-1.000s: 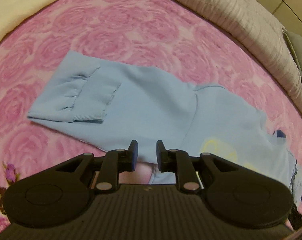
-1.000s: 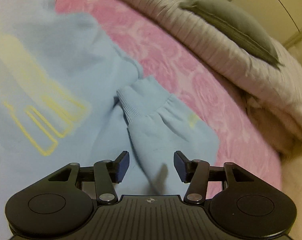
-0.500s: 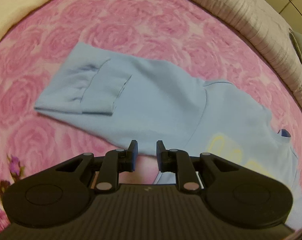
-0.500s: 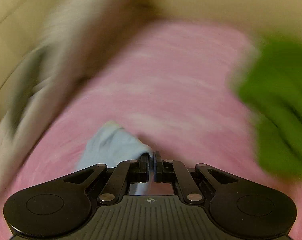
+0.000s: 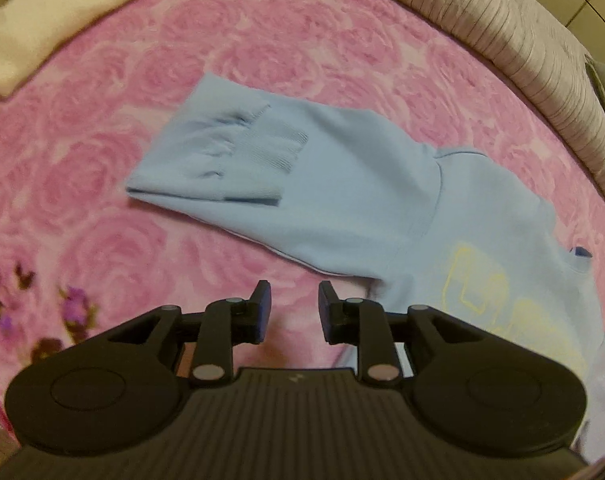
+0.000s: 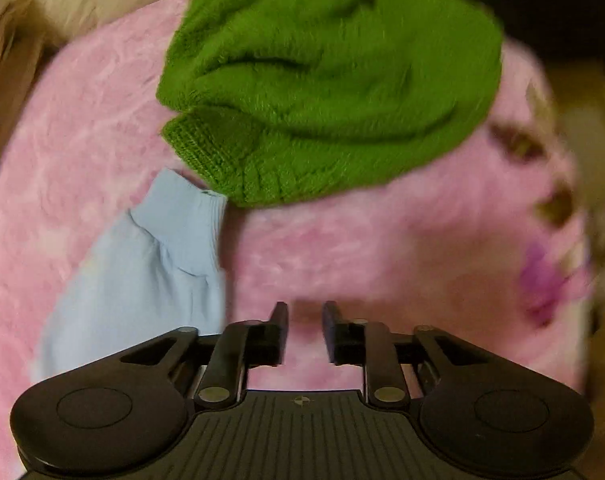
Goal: Fold clothes
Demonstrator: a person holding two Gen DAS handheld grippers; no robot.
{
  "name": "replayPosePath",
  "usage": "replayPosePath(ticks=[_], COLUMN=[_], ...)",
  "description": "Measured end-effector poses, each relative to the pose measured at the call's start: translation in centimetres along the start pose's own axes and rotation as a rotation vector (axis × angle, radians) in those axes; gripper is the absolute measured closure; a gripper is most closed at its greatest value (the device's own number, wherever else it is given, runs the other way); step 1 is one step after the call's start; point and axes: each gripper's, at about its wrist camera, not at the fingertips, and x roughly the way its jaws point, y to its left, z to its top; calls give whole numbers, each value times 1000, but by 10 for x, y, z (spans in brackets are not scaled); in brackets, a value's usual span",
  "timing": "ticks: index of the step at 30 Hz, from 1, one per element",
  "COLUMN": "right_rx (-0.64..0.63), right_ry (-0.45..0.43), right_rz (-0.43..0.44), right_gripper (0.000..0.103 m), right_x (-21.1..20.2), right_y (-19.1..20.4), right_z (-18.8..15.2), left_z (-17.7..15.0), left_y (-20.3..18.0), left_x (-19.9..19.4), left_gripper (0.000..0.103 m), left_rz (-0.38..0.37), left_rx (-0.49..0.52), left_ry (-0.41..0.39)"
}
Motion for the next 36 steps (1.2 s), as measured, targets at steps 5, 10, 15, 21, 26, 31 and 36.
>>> replayPosePath(ticks=[5, 10, 15, 21, 26, 31, 36], right_rx=[-77, -163, -153, -130, -165, -272, -540], right_ry=[-8, 55, 110, 119, 126, 160, 162], right_rz=[-28, -5, 29, 13, 24, 31, 53], right_gripper=[71, 70, 70, 70, 69, 69, 69], right_x=[-11, -8, -10, -21, -30, -15, -1], right_y=[7, 30, 44, 53, 69, 95, 141], right_z=[-20, -76, -116, -138, -150, -160, -165], left_z=[2, 11, 5, 33, 79, 97, 105], left_y=[-7, -25, -36, 7, 111, 211, 161], left_x=[3, 34, 85, 76, 26, 31, 27], left_gripper=[69, 68, 69, 96, 98, 92, 83], left_rz=[91, 197, 269, 246, 358, 501, 152], left_rx=[156, 432, 746, 590, 70, -234, -86], left_ry=[-65, -137, -133, -227, -375, -188, -134])
